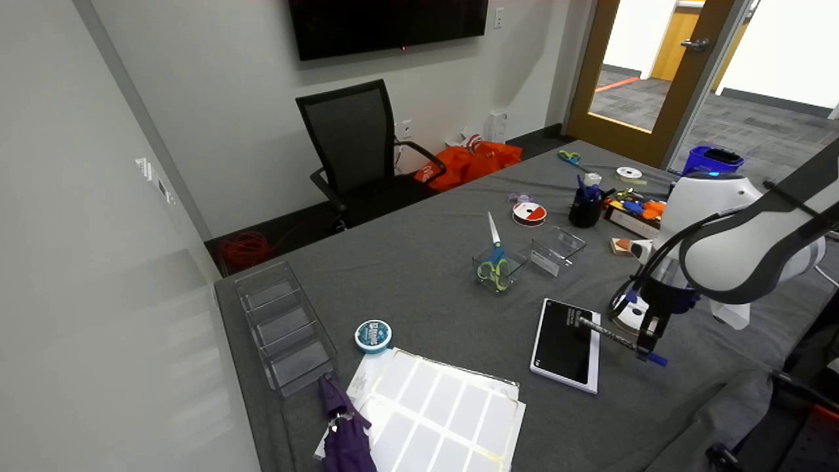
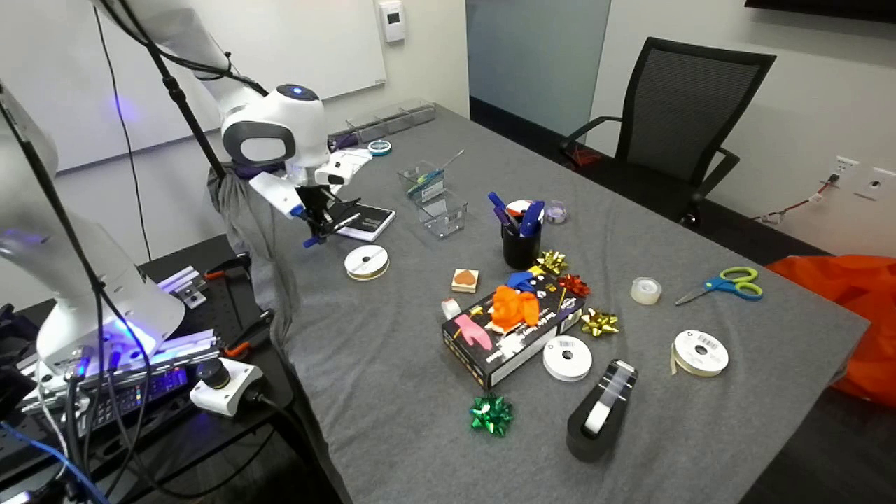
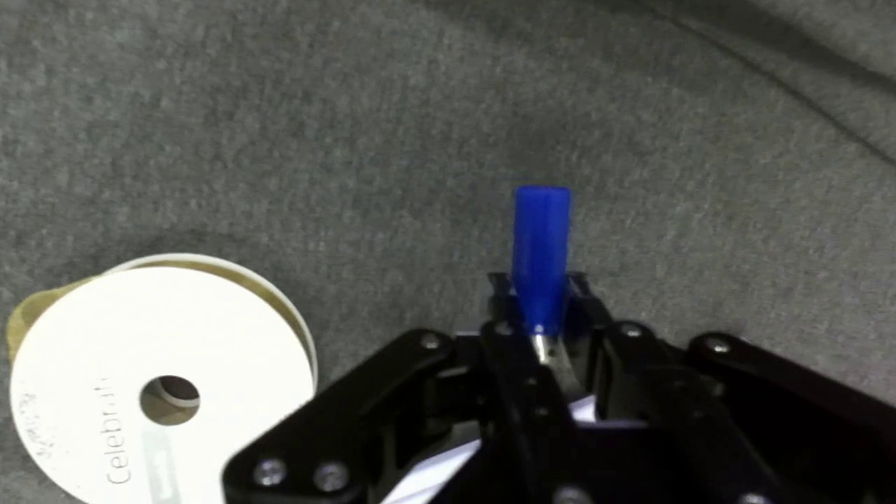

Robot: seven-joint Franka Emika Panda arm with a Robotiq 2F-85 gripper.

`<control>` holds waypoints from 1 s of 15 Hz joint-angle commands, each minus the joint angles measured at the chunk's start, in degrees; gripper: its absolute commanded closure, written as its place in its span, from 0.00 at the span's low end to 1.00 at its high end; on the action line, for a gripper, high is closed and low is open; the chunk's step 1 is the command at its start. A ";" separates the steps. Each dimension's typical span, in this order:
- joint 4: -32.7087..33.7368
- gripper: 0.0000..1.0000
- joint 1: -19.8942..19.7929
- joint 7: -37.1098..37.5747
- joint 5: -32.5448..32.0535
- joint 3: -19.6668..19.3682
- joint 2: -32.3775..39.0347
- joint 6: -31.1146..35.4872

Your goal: Move the marker to the left

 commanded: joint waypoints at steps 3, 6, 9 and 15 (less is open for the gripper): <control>2.18 0.95 2.55 1.09 2.19 3.11 1.01 -1.63; 1.76 0.95 2.43 -2.51 3.88 5.44 1.70 -2.34; 0.87 0.95 1.63 -8.44 6.33 8.23 3.09 -2.02; -1.76 0.95 1.88 -17.74 2.75 11.18 4.46 -1.73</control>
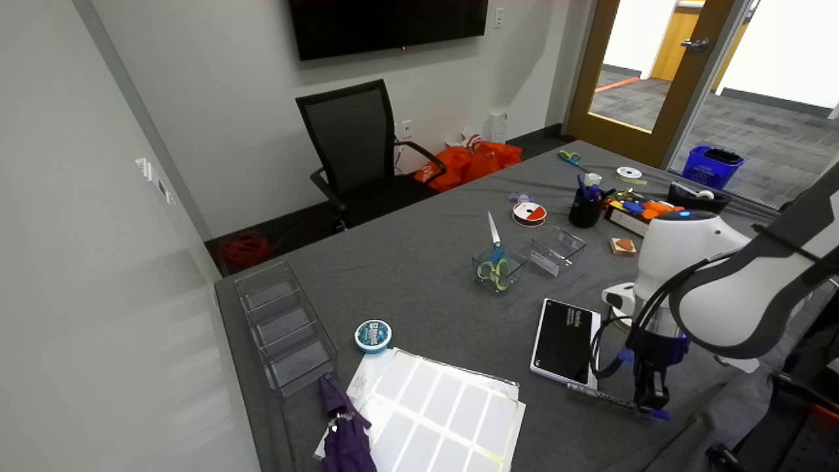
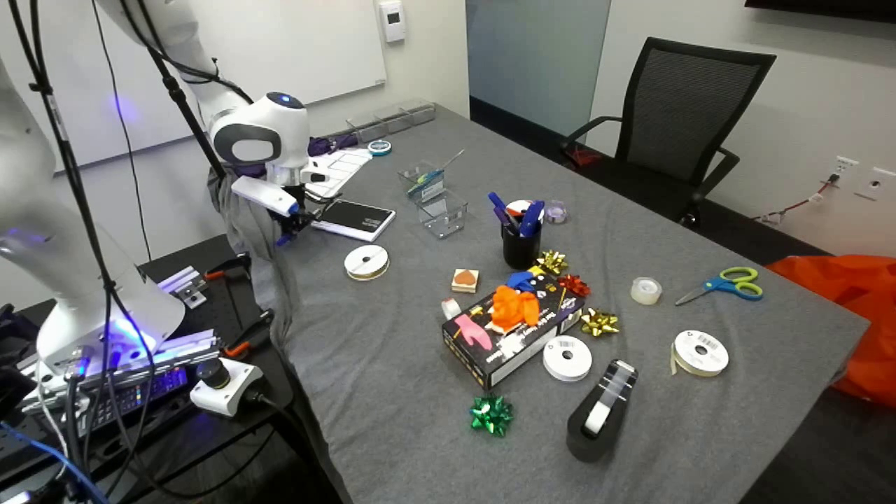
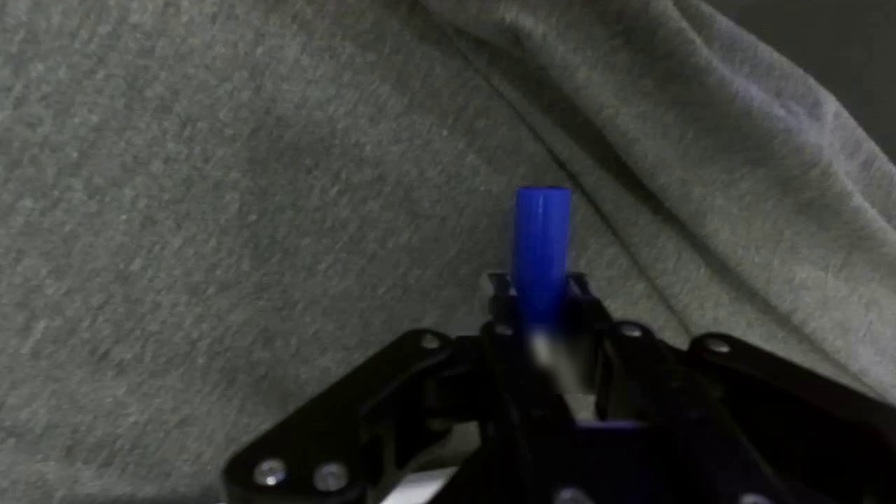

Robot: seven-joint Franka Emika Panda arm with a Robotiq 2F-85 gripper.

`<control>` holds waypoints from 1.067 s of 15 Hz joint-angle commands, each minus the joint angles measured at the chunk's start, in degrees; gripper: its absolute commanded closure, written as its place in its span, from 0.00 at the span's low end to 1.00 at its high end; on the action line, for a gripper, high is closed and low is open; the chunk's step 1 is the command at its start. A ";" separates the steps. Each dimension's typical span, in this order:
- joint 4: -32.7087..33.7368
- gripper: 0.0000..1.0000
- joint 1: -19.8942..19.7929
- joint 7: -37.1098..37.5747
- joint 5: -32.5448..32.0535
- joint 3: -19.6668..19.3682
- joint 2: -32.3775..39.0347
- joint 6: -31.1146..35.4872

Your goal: Move the marker to the left

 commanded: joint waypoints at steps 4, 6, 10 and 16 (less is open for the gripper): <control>-3.13 0.55 -0.66 -7.48 -0.72 3.72 0.15 0.14; -3.37 0.48 -0.91 -7.55 -0.17 4.42 0.11 -0.04; -4.16 0.19 -3.02 -9.39 3.42 6.66 -1.78 -1.12; -7.35 0.00 -3.11 -14.99 12.96 8.38 -10.28 0.55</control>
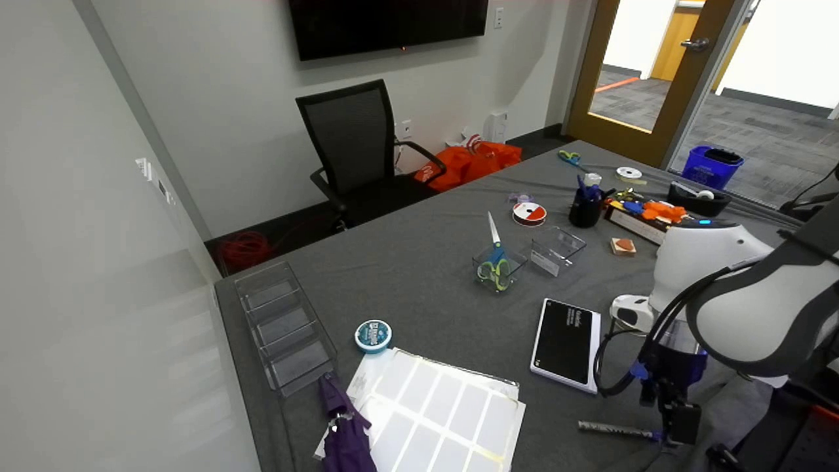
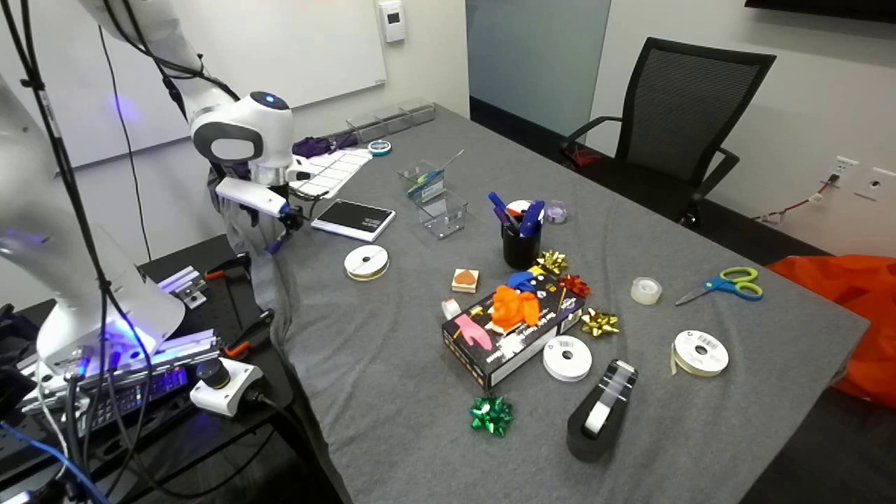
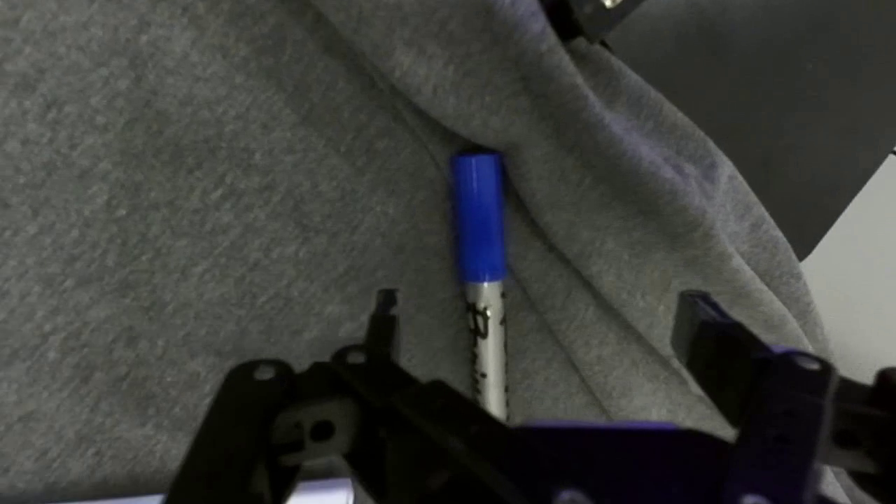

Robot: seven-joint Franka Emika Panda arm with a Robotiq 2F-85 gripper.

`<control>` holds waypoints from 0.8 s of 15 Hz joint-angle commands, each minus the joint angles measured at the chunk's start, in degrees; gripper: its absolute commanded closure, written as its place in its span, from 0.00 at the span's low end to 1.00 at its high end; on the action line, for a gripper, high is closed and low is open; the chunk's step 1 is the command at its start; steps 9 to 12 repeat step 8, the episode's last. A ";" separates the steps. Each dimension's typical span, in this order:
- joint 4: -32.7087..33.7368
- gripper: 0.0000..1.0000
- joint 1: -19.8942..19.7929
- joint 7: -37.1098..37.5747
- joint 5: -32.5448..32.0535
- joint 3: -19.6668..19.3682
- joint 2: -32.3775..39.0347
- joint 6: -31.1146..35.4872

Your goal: Move the marker to the left

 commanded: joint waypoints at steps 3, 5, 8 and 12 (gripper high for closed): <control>-2.52 0.00 3.83 -1.81 2.16 -3.42 -10.36 0.38; -1.46 0.00 6.08 2.84 -3.59 -7.27 -11.70 0.73; -1.74 0.00 7.85 5.79 -6.47 -11.74 -14.73 -0.74; -1.74 0.00 7.85 5.79 -6.47 -11.74 -14.73 -0.74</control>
